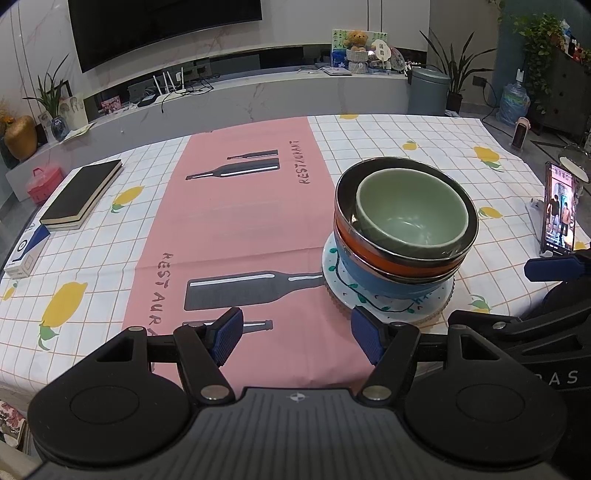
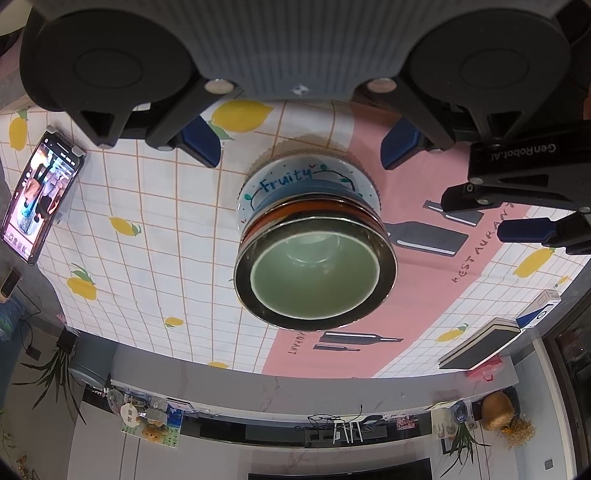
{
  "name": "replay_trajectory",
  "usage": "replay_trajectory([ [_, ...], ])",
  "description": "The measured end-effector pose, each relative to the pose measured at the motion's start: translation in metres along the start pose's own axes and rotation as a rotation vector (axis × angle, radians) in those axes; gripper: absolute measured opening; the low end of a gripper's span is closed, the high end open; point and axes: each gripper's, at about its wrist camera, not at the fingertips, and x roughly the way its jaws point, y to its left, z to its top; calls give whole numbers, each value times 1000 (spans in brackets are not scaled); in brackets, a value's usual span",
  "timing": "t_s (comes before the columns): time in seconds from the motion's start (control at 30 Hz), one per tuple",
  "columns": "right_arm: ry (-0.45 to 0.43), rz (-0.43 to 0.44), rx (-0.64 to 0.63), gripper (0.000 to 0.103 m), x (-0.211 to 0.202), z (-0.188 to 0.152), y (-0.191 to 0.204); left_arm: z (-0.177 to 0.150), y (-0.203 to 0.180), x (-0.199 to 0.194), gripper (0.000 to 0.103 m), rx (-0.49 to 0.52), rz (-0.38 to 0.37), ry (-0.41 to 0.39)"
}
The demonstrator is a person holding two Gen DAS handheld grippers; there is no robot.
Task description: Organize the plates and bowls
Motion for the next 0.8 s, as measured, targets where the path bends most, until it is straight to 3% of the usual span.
replay_trajectory([
  [0.8, 0, 6, -7, 92, 0, 0, 1, 1, 0, -2, 79, -3, 0, -2],
])
